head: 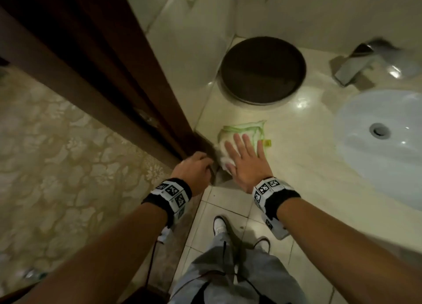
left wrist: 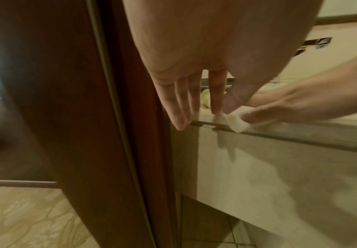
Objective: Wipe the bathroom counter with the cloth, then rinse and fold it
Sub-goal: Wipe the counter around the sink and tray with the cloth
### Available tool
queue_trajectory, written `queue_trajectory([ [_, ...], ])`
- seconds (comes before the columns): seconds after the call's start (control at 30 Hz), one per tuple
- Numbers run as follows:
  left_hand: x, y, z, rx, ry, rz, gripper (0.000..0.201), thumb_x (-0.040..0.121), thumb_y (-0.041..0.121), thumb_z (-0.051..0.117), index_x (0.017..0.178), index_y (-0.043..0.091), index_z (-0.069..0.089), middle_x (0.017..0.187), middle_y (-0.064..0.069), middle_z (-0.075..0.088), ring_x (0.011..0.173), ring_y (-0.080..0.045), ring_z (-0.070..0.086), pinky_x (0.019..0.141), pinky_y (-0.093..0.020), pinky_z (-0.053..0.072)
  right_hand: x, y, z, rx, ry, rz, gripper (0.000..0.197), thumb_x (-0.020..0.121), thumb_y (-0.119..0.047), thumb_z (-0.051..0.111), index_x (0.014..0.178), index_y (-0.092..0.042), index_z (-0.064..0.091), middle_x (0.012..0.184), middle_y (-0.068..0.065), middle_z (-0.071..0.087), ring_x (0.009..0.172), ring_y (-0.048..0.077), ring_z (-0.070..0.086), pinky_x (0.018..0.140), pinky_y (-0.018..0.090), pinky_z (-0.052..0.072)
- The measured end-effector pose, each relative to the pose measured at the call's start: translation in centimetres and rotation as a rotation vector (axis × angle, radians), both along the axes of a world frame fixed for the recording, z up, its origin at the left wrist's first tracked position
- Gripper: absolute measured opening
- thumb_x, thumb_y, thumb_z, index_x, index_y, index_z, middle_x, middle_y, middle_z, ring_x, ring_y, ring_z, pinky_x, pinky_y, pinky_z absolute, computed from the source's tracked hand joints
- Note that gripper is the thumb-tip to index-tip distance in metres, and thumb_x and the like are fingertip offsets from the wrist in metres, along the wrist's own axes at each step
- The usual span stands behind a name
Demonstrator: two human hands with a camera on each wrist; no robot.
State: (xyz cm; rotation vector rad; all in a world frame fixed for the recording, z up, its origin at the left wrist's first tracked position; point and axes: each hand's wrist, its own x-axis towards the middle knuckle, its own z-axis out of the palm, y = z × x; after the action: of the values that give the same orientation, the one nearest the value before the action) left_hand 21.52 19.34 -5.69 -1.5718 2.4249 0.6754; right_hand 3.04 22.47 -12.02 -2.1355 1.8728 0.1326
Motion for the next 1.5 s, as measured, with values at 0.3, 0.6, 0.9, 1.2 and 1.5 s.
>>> queue_trajectory([
  [0.3, -9.7, -1.1, -0.7, 0.040, 0.022, -0.165, 0.058, 0.097, 0.036, 0.047, 0.150, 0.023, 0.028, 0.161, -0.002, 0.013, 0.147, -0.020, 0.013, 0.118, -0.034, 0.019, -6.5, 11.3, 0.0, -0.014, -0.027, -0.167, 0.064, 0.098, -0.048, 0.024, 0.151, -0.013, 0.028, 0.160, 0.015, 0.017, 0.148, 0.036, 0.008, 0.114, 0.062, 0.015],
  [0.6, -11.4, -3.9, -3.5, 0.169, -0.198, -0.174, 0.069, 0.099, 0.053, 0.030, 0.154, 0.029, -0.004, 0.160, -0.002, -0.019, 0.147, -0.029, -0.014, 0.119, -0.045, 0.005, -4.1, 9.6, -0.5, 0.000, -0.032, -0.309, 0.068, 0.098, -0.051, 0.012, 0.154, -0.012, 0.012, 0.162, 0.013, 0.005, 0.149, 0.029, 0.001, 0.114, 0.063, 0.007],
  [0.9, -10.7, -3.9, -4.3, 0.123, -0.253, -0.252, 0.072, 0.097, 0.061, 0.023, 0.152, 0.031, -0.011, 0.160, -0.004, -0.020, 0.147, -0.032, -0.014, 0.119, -0.045, 0.006, -6.2, 8.4, -1.0, -0.054, -0.074, -0.207, 0.062, 0.100, -0.050, 0.015, 0.155, -0.022, 0.011, 0.163, 0.004, 0.004, 0.149, 0.023, -0.005, 0.116, 0.057, 0.000],
  [1.2, -11.3, -4.3, -3.8, 0.099, -0.272, -0.257, 0.077, 0.094, 0.064, 0.031, 0.154, 0.029, -0.003, 0.162, -0.007, -0.011, 0.148, -0.034, -0.005, 0.117, -0.046, 0.013, -5.8, 9.3, -0.3, 0.011, -0.043, -0.190, 0.062, 0.100, -0.047, 0.011, 0.155, -0.019, 0.011, 0.163, 0.007, 0.004, 0.150, 0.027, -0.002, 0.116, 0.059, 0.003],
  [1.5, -11.5, -4.6, -3.6, 0.094, -0.281, -0.254, 0.078, 0.093, 0.063, 0.036, 0.154, 0.030, -0.001, 0.162, -0.006, -0.008, 0.148, -0.035, -0.003, 0.114, -0.051, 0.021, -8.9, 5.0, 0.6, 0.099, -0.046, -0.205, 0.059, 0.100, -0.051, 0.005, 0.153, -0.031, -0.008, 0.161, -0.001, -0.017, 0.147, 0.020, -0.019, 0.118, 0.053, -0.006],
])
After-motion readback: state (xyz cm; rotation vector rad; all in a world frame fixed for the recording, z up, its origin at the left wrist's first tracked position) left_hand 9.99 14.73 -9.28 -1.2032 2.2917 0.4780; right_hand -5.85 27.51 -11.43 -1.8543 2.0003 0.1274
